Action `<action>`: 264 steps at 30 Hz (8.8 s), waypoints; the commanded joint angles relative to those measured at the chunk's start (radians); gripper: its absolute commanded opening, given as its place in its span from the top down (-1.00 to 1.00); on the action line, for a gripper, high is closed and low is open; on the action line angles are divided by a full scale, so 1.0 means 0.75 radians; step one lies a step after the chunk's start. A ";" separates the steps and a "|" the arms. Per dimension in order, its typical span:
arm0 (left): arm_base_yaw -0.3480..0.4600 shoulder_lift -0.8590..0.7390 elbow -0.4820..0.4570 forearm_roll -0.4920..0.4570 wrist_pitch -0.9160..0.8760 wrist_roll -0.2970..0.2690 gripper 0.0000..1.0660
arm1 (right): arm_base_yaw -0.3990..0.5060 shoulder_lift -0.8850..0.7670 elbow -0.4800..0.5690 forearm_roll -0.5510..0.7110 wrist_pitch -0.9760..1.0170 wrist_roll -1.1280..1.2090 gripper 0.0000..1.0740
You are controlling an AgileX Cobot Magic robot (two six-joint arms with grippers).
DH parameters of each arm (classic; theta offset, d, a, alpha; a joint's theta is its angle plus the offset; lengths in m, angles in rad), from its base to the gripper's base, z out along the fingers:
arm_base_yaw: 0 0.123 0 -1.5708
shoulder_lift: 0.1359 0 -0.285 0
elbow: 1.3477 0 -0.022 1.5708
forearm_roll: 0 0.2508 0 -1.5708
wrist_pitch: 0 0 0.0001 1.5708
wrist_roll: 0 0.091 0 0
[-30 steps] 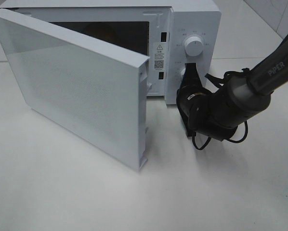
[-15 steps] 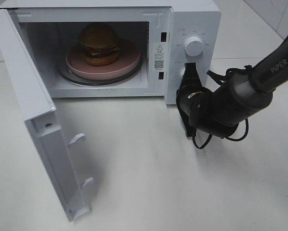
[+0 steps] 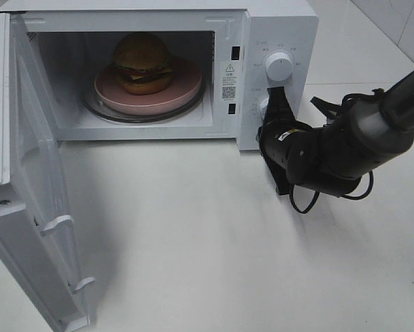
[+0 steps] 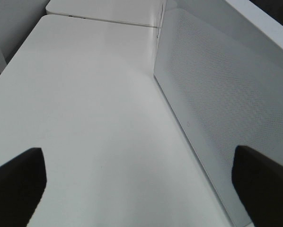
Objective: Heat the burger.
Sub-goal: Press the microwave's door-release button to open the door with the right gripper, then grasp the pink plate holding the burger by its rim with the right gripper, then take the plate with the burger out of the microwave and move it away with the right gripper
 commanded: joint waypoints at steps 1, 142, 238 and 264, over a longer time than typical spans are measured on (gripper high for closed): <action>0.003 -0.009 0.004 -0.004 0.000 -0.011 -0.87 | -0.016 -0.087 0.044 -0.057 -0.012 -0.063 1.00; 0.003 -0.009 0.004 -0.004 0.000 -0.011 -0.87 | 0.061 -0.392 -0.175 -1.172 0.800 -3.155 -0.42; 0.003 -0.009 0.004 0.001 0.000 -0.011 -0.87 | 0.137 0.353 -1.164 -1.093 1.284 -3.184 0.45; 0.003 -0.009 0.004 0.001 0.000 -0.011 -0.87 | 0.191 0.316 -1.160 -1.103 1.364 -3.235 1.00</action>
